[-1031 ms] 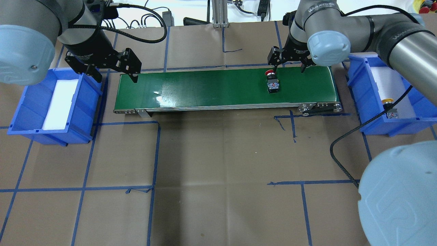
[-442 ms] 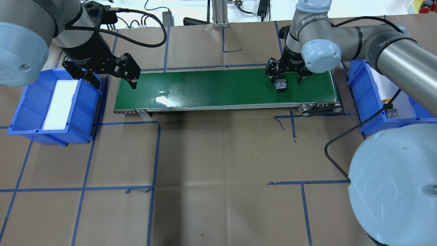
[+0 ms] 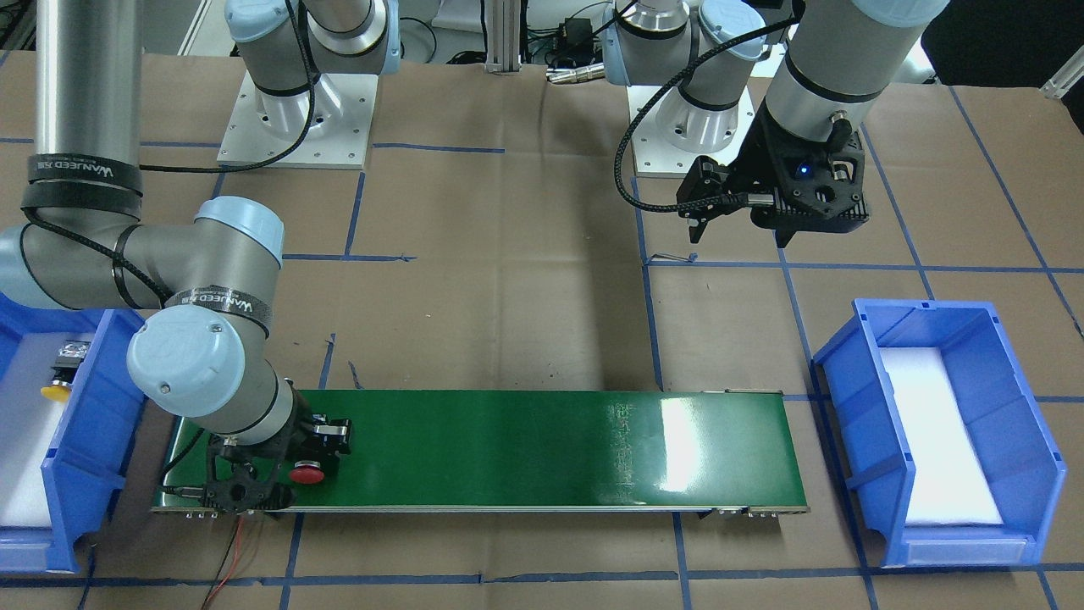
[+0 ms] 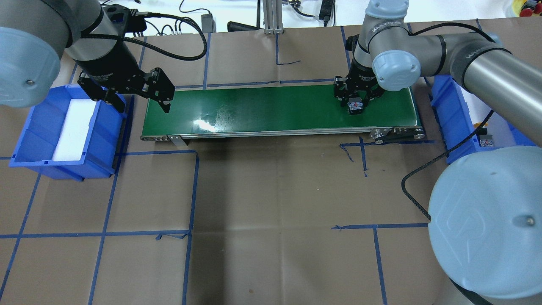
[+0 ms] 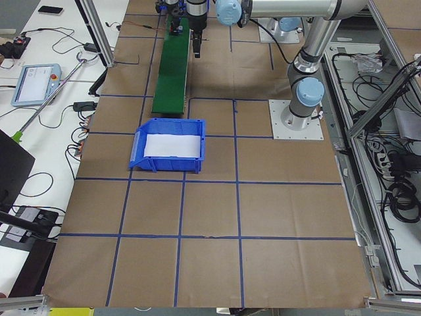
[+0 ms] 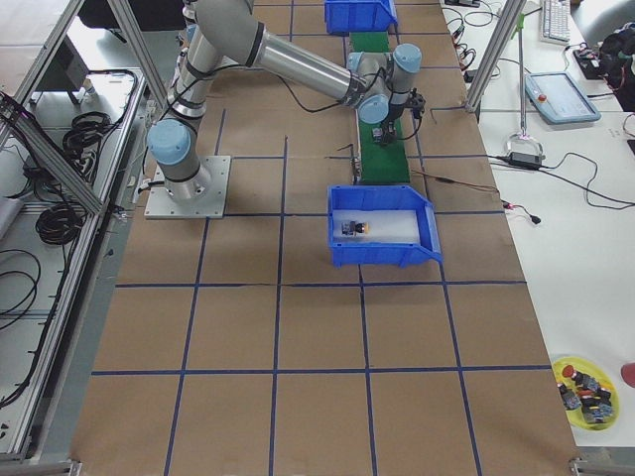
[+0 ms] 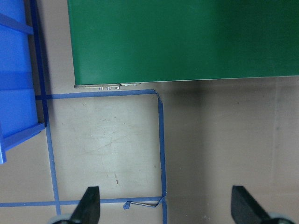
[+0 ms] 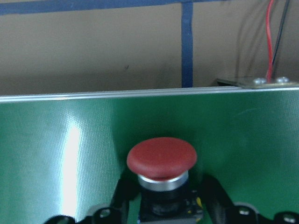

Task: Transport two buttons from left to right
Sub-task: 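Carry the red button with the right gripper and lower it into the bin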

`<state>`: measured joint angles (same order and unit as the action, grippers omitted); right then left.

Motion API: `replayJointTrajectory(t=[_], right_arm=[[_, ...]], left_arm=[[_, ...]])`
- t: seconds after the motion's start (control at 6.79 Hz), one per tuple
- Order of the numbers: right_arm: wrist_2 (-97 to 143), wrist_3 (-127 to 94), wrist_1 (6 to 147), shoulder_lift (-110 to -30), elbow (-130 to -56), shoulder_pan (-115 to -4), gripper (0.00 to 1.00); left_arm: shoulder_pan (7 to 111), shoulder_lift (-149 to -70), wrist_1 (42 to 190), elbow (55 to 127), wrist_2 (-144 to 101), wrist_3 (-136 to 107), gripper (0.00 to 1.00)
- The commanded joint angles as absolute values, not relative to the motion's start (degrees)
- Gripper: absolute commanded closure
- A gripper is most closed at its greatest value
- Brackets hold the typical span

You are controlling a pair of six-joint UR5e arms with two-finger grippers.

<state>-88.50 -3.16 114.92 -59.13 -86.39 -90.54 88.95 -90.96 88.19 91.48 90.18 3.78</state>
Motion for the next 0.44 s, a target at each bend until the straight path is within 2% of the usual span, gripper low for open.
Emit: replayJointTrajectory(t=[0.0,0.29], right_arm=[[-89.47,-2.55,114.09,-61.68,-85.44,-87.91,0.94],[-89.04,-0.88,110.69,-66.15,-84.47,-83.17,0.95]], left_arm=[[88.95,-90.97,87.63,91.58,90.26,3.78,0.0],[88.95,-90.97,87.54,91.85,90.26,3.87,0.0]])
